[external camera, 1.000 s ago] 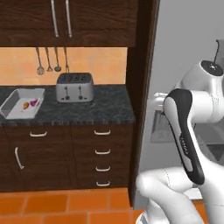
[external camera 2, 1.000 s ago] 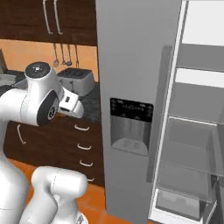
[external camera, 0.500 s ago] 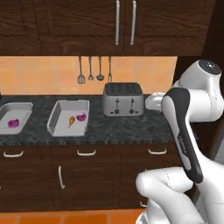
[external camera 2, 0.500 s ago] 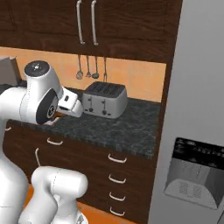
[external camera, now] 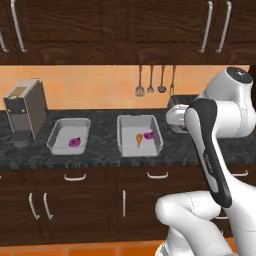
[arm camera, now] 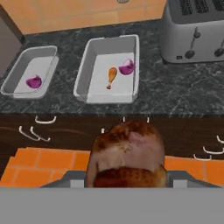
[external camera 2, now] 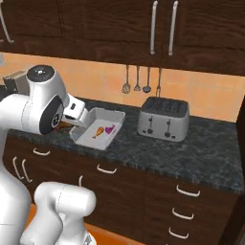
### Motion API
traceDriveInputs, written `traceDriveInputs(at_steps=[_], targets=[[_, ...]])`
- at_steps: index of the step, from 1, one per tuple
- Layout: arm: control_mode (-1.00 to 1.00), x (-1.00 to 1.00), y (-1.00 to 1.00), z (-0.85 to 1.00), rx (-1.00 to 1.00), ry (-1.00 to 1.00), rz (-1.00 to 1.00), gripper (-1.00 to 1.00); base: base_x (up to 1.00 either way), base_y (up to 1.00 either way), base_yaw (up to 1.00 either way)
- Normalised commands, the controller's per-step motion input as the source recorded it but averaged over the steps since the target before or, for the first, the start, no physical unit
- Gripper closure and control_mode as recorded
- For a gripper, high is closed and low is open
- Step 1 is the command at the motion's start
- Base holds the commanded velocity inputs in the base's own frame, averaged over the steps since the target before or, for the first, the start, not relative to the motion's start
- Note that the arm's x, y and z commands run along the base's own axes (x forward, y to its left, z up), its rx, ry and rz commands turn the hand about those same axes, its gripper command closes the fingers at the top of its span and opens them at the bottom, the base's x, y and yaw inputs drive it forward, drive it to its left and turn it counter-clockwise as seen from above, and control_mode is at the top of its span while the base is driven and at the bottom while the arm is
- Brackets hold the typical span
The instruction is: Place one onion and one chicken drumstick in each tupperware on the nearby counter, to pack two identical lunches.
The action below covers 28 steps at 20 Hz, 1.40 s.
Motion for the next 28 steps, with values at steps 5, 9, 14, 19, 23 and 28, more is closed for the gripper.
traceDriveInputs(at_steps=[5,9,14,19,23,28], targets=[[1.00,0.00,0.00,0.00,0.00,0.00,0.00,1.00,0.25,1.00,-0.10],[1.00,0.00,0.00,0.00,0.00,0.00,0.00,1.00,0.54,1.00,-0.36],[1.00,0.00,0.00,0.00,0.00,0.00,0.00,1.00,0.90,0.95,-0.25],[-1.00,0.58,0.23,-0.41,-0.05,0.03,-0.09,1.00,0.35,0.13,-0.06],[-1.00,0.70,0.18,-1.00,0.00,0.17,-0.16,1.00,0.00,0.00,0.00],[-1.00,0.59,0.19,-1.00,0.05,0.05,-0.12,1.00,0.00,0.00,0.00]])
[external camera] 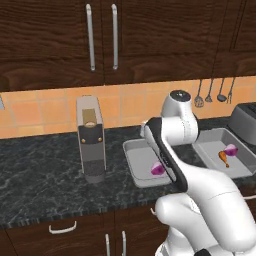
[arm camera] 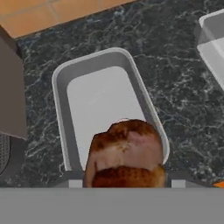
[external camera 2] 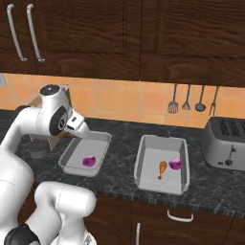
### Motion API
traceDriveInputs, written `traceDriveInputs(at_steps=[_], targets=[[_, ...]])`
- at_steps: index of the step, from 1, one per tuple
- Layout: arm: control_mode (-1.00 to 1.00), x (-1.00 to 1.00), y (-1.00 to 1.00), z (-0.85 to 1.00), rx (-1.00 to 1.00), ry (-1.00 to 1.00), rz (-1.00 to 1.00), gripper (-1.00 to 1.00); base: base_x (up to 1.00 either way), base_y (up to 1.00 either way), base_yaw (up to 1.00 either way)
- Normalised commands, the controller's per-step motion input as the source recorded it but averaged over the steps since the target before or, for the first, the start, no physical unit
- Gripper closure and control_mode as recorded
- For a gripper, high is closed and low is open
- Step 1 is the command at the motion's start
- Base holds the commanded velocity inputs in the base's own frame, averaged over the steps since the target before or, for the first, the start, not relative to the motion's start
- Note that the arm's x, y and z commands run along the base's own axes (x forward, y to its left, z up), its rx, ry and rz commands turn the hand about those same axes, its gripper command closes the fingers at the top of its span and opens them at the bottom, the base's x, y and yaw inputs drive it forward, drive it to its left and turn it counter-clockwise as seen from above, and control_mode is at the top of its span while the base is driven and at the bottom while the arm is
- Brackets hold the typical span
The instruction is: Place one onion and one chicken drumstick in each tupperware on the nearby counter, to pack two identical lunches.
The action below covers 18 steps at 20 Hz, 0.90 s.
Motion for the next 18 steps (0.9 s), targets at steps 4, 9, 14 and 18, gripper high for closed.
traceDriveInputs(at_steps=[4,9,14,18], targets=[[-1.00,0.47,-0.02,-1.00,0.28,0.15,-0.01,1.00,0.00,0.00,0.00],[-1.00,0.74,0.28,-0.82,0.01,0.08,0.00,1.00,0.00,0.00,0.00],[-1.00,0.93,0.36,-0.57,-0.10,0.00,-0.02,1.00,0.00,0.00,0.00],[-1.00,0.39,0.04,-0.15,0.00,0.01,0.00,-1.00,0.00,0.00,0.00]])
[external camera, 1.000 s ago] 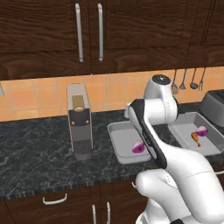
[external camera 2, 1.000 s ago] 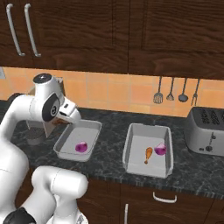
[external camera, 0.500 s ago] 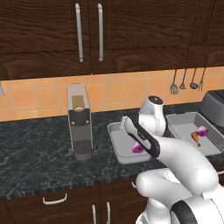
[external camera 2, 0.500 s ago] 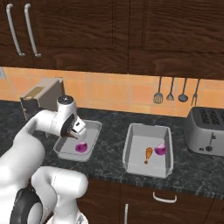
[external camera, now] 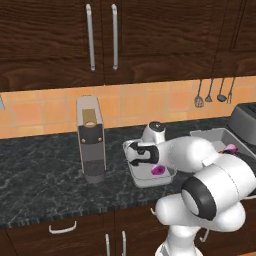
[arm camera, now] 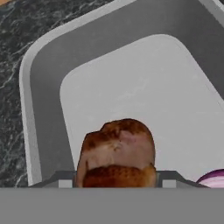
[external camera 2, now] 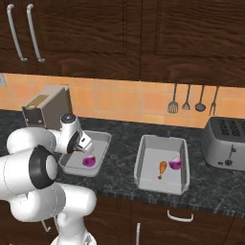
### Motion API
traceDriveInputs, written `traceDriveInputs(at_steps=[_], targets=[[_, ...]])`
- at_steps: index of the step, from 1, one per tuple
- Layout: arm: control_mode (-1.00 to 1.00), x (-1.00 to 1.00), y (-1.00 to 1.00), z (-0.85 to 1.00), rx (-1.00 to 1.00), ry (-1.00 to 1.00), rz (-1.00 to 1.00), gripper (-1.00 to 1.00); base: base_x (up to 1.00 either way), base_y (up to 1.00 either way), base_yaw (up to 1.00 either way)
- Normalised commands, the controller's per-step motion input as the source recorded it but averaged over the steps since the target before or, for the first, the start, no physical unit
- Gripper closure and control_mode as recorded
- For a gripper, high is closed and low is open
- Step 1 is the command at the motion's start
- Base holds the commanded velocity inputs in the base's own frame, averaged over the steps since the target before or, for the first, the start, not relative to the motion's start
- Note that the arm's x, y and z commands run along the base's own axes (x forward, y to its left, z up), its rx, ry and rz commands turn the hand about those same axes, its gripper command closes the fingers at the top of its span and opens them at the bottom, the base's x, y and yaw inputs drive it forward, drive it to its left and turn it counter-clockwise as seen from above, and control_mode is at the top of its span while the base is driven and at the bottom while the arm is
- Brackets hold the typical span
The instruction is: Place one onion and one chicken drumstick in each tupperware on the nearby counter, to pack two identical lunches.
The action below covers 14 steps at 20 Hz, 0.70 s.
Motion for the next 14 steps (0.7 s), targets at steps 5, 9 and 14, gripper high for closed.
traceDriveInputs(at_steps=[5,9,14], targets=[[-1.00,0.00,-0.04,0.39,0.06,0.00,0.00,-1.00,0.00,0.00,0.00],[-1.00,-0.03,-0.27,0.63,0.14,0.00,0.00,-1.00,0.00,0.00,0.00],[-1.00,-0.84,-0.29,0.97,0.09,-0.21,0.00,-1.00,0.00,0.00,0.00]])
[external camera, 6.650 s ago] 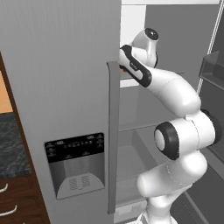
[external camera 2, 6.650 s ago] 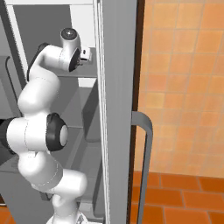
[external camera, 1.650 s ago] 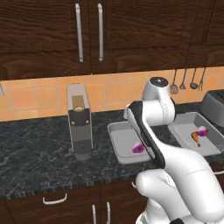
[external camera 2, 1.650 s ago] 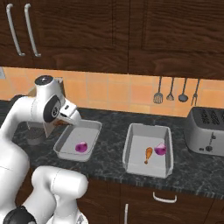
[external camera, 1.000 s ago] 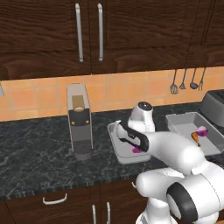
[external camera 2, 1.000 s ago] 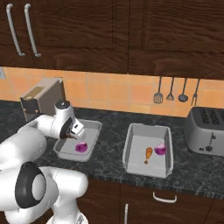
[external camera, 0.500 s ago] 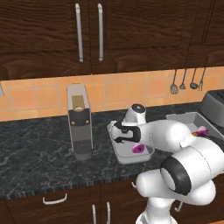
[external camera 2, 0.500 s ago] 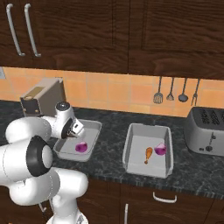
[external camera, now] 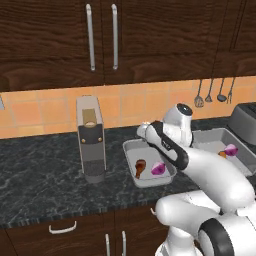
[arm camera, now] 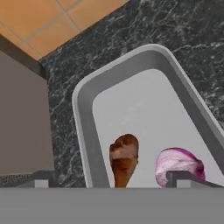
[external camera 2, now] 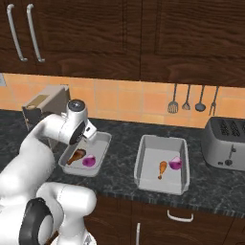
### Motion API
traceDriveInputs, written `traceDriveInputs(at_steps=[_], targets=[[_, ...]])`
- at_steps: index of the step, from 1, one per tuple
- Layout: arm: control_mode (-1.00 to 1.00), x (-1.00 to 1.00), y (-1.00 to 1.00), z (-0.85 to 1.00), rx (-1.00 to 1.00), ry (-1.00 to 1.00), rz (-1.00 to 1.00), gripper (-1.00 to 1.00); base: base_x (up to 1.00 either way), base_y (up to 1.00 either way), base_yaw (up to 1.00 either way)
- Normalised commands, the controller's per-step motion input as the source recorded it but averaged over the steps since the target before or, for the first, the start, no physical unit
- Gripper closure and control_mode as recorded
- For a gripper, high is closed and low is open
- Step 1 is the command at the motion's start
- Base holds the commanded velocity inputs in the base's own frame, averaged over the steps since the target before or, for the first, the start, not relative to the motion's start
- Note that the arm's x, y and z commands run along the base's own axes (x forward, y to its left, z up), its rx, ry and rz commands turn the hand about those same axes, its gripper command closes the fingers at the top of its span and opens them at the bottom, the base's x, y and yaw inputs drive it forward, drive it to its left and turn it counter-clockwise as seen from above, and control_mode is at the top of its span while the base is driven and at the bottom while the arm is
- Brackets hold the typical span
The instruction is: Place one onion and one chicken drumstick in each tupperware on the nearby counter, to pack two identical lunches.
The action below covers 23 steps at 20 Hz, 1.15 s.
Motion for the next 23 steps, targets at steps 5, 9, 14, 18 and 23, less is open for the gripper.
traceDriveInputs(at_steps=[5,9,14,18,23], targets=[[-1.00,-0.98,-0.24,1.00,0.02,-0.23,0.00,-1.00,0.00,0.00,0.00],[-1.00,-0.93,-0.33,1.00,0.00,-0.22,0.00,-1.00,0.00,0.00,0.00],[-1.00,-0.90,-0.44,1.00,0.00,-0.20,-0.01,-1.00,0.00,0.00,0.00],[-1.00,-0.69,-0.45,1.00,0.00,-0.07,-0.18,-1.00,0.00,0.00,0.00],[-1.00,-0.81,-0.29,1.00,0.00,-0.09,-0.13,-1.00,0.00,0.00,0.00]])
